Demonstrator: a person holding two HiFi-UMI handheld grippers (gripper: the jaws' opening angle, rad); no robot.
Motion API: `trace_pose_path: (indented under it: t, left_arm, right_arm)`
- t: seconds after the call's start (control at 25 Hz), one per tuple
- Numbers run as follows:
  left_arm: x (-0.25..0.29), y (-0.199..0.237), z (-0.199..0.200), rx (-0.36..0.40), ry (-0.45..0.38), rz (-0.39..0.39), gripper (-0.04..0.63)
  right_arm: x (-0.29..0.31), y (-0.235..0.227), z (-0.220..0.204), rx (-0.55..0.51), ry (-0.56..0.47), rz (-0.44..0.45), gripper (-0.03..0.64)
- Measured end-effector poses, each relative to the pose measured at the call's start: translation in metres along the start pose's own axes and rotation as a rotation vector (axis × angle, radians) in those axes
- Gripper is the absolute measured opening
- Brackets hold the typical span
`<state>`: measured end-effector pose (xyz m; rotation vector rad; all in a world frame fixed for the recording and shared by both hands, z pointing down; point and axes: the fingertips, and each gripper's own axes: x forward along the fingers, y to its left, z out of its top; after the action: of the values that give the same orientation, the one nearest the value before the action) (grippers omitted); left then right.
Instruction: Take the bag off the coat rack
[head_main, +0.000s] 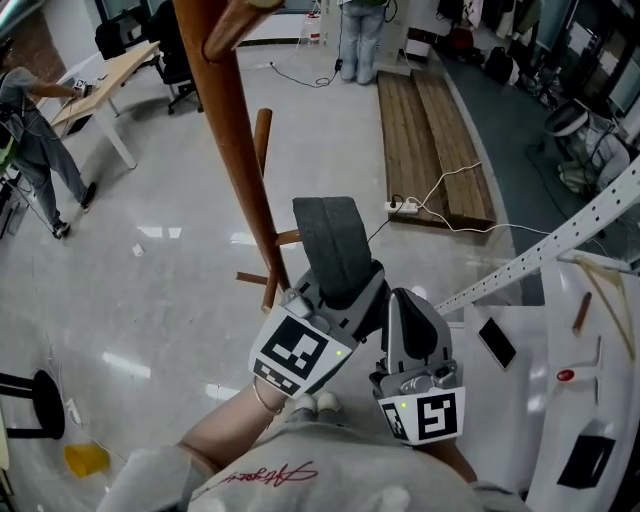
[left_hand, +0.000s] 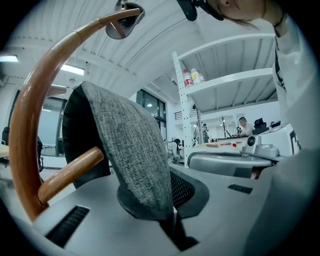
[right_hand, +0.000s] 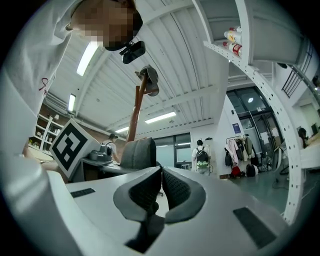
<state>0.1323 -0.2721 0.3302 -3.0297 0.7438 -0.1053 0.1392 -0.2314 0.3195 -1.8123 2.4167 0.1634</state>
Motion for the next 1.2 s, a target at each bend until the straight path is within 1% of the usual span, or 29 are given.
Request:
trace_pose_path:
  t: [0.24, 0.48, 0.6, 0.68, 0.92, 1.04, 1.2]
  left_arm:
    - [-0.006, -0.025, 0.030, 0.045, -0.045, -0.070, 0.020]
    - [-0.021, -0.053, 0.048, 0.076, -0.069, -0.124, 0.020]
    - [-0.036, -0.067, 0.055, 0.076, -0.081, -0.143, 0.020]
    - [-0.048, -0.075, 0.062, 0.062, -0.092, -0.146, 0.020]
    - [-0.086, -0.087, 0.069, 0.014, -0.115, -0.110, 0.020]
    - [-0.106, -0.091, 0.069, -0.006, -0.113, -0.084, 0.020]
    - [-0.127, -0.090, 0.068, -0.007, -0.113, -0.019, 0.020]
  right_arm:
    - [-0.014, -0.015, 0.025, -0.047, -0.057, -0.066, 0.020]
    - [-0.032, -0.011, 0.043, -0.066, -0.096, -0.085, 0.020]
    - [-0.042, -0.005, 0.057, -0.069, -0.121, -0.088, 0.020]
    - [-0.048, 0.001, 0.065, -0.069, -0.136, -0.085, 0.020]
    - [-0.060, 0.020, 0.071, -0.060, -0.140, -0.045, 0.020]
    - [-0.063, 0.035, 0.076, -0.049, -0.148, -0.002, 0.020]
    - [-0.061, 0.055, 0.082, -0.041, -0.166, 0.068, 0.020]
